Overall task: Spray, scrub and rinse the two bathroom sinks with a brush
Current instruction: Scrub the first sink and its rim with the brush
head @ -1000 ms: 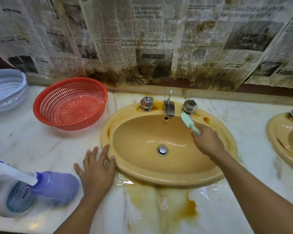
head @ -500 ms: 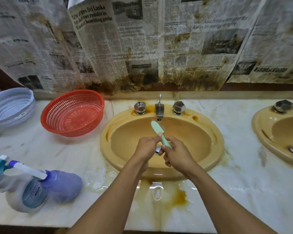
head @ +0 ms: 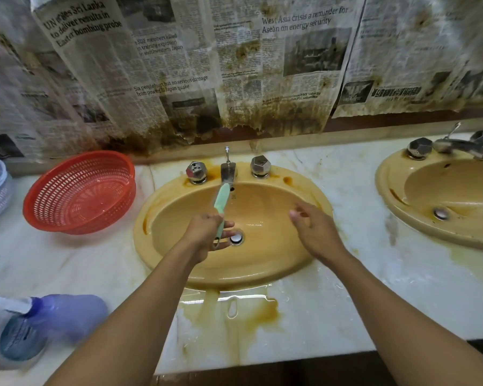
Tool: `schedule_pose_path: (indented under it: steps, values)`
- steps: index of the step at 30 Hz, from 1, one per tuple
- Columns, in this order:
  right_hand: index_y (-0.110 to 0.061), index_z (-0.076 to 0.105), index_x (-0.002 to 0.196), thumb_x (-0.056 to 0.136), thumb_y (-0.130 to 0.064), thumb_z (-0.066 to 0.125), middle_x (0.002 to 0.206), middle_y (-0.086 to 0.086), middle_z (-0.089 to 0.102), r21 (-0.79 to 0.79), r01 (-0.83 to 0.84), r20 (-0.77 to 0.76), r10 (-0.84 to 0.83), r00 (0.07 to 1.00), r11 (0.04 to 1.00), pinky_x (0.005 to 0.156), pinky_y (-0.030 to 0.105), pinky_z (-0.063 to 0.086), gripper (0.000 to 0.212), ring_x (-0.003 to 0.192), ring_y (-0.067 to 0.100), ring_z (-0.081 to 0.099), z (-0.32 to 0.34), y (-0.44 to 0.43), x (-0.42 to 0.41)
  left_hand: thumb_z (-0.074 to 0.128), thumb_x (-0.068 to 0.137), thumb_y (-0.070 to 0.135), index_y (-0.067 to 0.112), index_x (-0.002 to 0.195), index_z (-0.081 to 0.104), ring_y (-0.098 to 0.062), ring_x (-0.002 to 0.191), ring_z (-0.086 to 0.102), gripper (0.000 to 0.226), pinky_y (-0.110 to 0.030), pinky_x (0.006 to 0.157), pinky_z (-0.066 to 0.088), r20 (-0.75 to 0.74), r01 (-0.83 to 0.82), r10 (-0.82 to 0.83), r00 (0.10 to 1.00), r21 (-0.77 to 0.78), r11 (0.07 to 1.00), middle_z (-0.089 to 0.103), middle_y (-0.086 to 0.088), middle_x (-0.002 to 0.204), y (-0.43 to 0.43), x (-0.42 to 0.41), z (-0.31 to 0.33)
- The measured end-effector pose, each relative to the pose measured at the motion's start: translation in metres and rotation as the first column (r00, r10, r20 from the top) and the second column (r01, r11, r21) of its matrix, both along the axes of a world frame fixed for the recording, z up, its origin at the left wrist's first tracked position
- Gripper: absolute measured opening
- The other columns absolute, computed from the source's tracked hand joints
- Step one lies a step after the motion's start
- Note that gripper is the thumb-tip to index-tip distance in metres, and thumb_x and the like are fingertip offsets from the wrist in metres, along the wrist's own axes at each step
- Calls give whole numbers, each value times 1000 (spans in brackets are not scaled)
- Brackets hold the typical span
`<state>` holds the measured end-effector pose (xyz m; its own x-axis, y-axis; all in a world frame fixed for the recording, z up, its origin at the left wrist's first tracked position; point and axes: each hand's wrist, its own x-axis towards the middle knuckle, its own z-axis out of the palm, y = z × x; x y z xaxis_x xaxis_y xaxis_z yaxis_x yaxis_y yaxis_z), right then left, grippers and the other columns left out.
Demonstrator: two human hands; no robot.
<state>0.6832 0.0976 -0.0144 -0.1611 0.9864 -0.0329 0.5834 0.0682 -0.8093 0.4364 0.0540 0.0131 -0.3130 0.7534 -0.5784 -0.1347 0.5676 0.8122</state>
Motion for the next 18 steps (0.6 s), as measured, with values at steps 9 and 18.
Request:
schedule_pose_path:
  steps: [9, 18]
  values:
    - [-28, 9, 164, 106, -46, 10, 172, -1, -2, -69, 215, 638, -123, 760, 974, 126, 53, 0, 61, 158, 22, -5, -91, 9, 88, 55, 105, 26, 14, 106, 56, -15, 56, 48, 12, -28, 49, 38, -346, 11, 51, 937, 174, 985, 60, -4, 75, 9, -33, -10]
    - [-28, 7, 164, 103, -47, 1, 172, -2, -1, 41, 236, 692, -198, 695, 971, 126, 54, 2, 65, 158, 21, -4, -101, 7, 83, 48, 107, 32, 17, 102, 70, -29, 67, 61, 27, -37, 60, 47, -677, 144, -41, 735, 98, 985, 65, -7, 76, 64, -51, -32]
